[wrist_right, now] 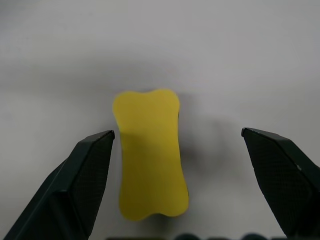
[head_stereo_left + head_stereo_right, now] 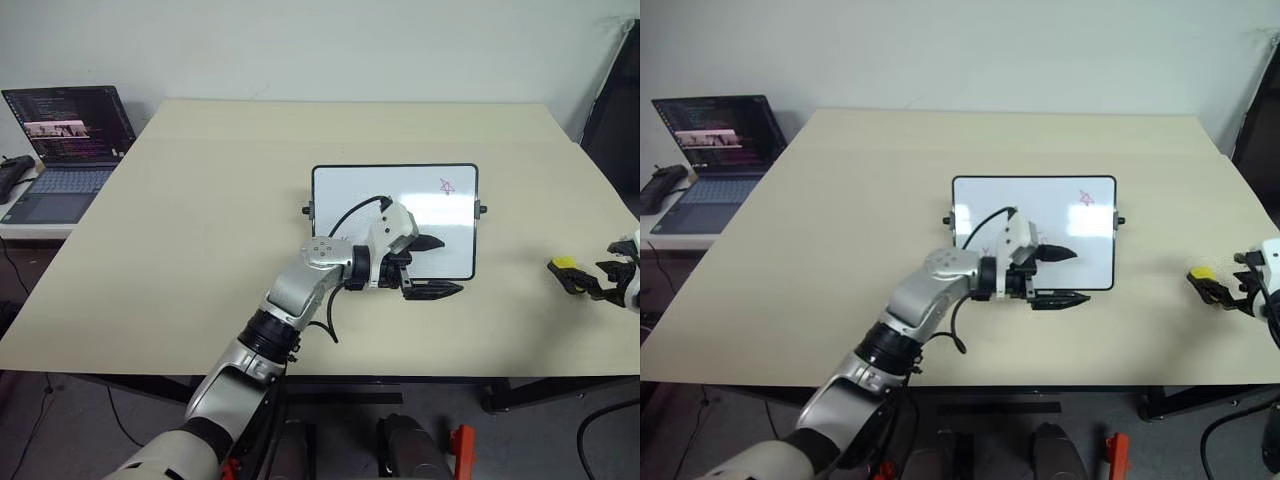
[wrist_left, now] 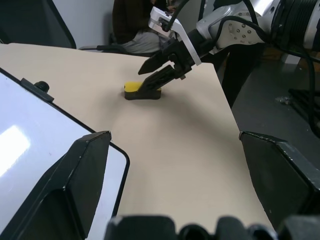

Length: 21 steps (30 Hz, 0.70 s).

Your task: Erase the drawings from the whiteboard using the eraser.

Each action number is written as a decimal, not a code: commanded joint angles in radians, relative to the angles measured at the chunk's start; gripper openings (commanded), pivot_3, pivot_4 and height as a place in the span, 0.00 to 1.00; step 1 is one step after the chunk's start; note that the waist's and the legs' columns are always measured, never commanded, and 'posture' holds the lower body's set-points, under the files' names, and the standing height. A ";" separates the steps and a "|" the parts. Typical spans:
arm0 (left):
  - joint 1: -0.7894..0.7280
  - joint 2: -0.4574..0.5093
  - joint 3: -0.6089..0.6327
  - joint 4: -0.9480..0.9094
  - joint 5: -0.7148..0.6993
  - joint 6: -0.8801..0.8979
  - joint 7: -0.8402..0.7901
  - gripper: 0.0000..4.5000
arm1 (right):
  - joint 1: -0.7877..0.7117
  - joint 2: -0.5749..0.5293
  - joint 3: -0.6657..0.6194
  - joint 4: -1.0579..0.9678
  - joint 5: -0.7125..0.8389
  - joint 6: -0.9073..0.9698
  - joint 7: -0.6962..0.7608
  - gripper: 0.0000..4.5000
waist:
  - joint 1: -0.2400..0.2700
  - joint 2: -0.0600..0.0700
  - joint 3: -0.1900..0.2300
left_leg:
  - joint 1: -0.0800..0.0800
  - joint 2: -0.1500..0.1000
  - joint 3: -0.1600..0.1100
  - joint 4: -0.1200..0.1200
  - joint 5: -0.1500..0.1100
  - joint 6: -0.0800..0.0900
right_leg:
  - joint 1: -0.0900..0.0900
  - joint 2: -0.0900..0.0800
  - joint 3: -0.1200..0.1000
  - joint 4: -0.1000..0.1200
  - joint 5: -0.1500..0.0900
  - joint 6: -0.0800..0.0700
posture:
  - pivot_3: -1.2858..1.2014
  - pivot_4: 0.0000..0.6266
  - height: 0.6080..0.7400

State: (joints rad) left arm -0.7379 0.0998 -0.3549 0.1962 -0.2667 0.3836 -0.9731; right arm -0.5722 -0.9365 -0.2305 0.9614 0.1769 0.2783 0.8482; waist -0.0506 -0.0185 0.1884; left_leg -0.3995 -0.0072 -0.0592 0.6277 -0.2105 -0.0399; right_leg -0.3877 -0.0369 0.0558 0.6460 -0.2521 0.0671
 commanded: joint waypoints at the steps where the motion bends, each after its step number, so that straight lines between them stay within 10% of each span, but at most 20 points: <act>1: 0.005 0.003 0.006 -0.052 -0.003 -0.003 -0.003 1.00 | -0.032 -0.003 -0.004 0.024 -0.005 -0.015 0.008 0.99 | 0.000 0.000 0.000 | 0.000 0.000 0.001 0.000 0.000 0.000 | 0.000 0.000 0.001 0.000 0.000 0.000 | 0.52 0.24 1.00; 7: 0.021 0.020 -0.007 -0.058 0.016 -0.008 -0.001 1.00 | -0.055 0.008 -0.007 0.061 -0.003 -0.020 -0.006 0.91 | -0.001 0.000 0.000 | 0.001 0.000 0.004 0.000 0.000 0.000 | 0.000 0.000 0.004 0.000 0.001 0.002 | 0.52 0.24 1.00; 16: 0.036 0.026 -0.004 -0.080 0.017 0.004 0.002 1.00 | -0.067 0.031 -0.003 0.067 -0.006 -0.030 -0.006 0.27 | -0.001 0.000 0.000 | 0.001 0.000 0.005 0.000 0.000 0.000 | 0.000 0.000 0.006 0.000 0.002 0.003 | 0.52 0.24 1.00; 21: 0.042 0.031 0.002 -0.088 0.016 0.010 0.008 1.00 | -0.049 0.028 -0.014 0.013 0.011 -0.017 0.007 0.27 | -0.003 0.000 0.000 | 0.002 0.000 0.006 0.000 0.000 0.000 | 0.000 0.000 0.007 0.000 0.002 0.003 | 0.52 0.24 1.00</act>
State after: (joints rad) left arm -0.6981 0.1313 -0.3593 0.1538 -0.2482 0.3935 -0.9701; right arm -0.6198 -0.8953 -0.2292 1.0208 0.1778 0.2651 0.8462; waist -0.0531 -0.0185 0.1884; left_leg -0.3979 -0.0074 -0.0533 0.6280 -0.2105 -0.0399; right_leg -0.3881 -0.0369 0.0624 0.6458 -0.2504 0.0701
